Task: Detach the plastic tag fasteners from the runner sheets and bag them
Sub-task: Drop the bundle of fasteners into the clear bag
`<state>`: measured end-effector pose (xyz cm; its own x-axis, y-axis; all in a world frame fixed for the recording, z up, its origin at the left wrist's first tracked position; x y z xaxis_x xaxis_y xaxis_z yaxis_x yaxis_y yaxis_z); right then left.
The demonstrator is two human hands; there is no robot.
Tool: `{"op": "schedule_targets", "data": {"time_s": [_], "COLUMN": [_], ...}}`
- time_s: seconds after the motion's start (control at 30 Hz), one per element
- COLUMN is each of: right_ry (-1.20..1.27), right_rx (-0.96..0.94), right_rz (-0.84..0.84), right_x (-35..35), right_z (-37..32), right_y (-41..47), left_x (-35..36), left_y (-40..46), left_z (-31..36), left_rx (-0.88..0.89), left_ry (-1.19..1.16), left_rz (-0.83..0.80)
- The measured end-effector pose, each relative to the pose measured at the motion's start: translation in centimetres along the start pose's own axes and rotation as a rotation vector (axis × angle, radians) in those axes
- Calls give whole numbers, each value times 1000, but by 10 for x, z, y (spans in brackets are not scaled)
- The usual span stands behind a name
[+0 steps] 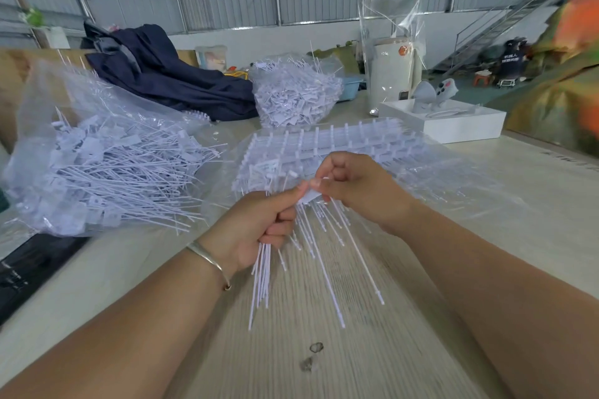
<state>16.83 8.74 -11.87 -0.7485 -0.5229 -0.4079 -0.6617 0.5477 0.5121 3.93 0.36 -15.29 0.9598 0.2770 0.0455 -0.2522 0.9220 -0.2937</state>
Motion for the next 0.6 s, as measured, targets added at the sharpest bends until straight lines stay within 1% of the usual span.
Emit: {"op": "schedule_targets", "data": {"time_s": [0.17, 0.3, 0.4, 0.5, 0.6], "right_ry": [134, 209, 219, 228, 340], "right_rx": [20, 82, 126, 157, 163], "right_rz": [31, 82, 46, -13, -10], "right_x": [-6, -15, -14, -8, -7], "right_z": [-4, 0, 4, 3, 0], "right_y": [0, 0, -1, -2, -1], "left_x": [-8, -13, -11, -7, 3], "left_y": [2, 2, 1, -2, -7], "left_z": [4, 5, 5, 6, 7], "left_rx": [42, 54, 53, 49, 36], "left_ry": [-45, -88, -103, -114, -216], "left_rz": [62, 64, 56, 4, -138]}}
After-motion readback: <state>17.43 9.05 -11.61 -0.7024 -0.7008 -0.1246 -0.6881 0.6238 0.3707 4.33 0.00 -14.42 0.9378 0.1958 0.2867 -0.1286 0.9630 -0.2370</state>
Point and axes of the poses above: each hand's wrist, its own y-axis towards the middle knuckle, its own x-axis out of the palm, z = x × y, the point moved 5 cm from there along y, towards the middle knuckle, and after that the axes turned 10 degrees about -x, right-handed, at the moved point
